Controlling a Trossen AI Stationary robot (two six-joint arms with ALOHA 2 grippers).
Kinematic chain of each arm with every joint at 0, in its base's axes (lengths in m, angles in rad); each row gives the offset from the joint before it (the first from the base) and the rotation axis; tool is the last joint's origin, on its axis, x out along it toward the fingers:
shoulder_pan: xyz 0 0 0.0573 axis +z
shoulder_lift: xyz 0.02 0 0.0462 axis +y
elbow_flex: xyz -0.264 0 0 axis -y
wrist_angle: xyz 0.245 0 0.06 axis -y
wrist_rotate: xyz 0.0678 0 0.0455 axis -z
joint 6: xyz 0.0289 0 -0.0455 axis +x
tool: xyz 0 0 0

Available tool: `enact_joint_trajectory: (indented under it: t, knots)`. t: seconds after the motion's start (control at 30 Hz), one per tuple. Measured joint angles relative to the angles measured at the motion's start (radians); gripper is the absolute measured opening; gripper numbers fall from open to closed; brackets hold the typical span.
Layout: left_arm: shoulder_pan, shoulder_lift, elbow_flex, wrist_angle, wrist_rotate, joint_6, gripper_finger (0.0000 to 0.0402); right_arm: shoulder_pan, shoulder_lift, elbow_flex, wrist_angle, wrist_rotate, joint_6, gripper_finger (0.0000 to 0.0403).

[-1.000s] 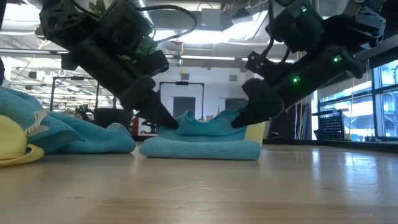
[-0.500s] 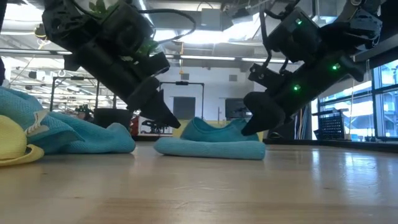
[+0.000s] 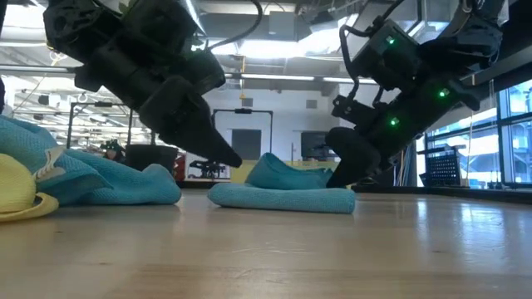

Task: Fold microfiber towels
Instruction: Fold the left blue microfiber towel

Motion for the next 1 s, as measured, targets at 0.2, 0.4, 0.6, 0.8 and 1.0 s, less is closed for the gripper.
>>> enact_joint_trajectory:
  t: [0.2, 0.4, 0.6, 0.8, 1.0]
  knots:
    - [-0.010, 0.000, 0.000, 0.010, -0.001, -0.016, 0.0116, -0.004, 0.000, 0.000, -0.019, 0.027, 0.001, 0.0036]
    - [-0.050, 0.000, 0.000, 0.010, -0.001, -0.048, 0.0116, -0.009, 0.000, 0.000, -0.057, 0.042, 0.071, 0.0090]
    - [-0.080, 0.000, 0.000, 0.010, 0.000, -0.053, 0.0116, -0.023, 0.000, 0.000, -0.121, 0.042, 0.157, 0.0131]
    - [-0.084, 0.000, 0.000, 0.010, -0.001, -0.053, 0.0116, -0.012, -0.019, 0.004, -0.125, 0.043, 0.112, 0.0142]
    - [-0.093, 0.000, 0.000, 0.010, -0.013, -0.024, 0.0116, 0.053, -0.123, 0.009, -0.090, 0.045, -0.020, 0.0143]
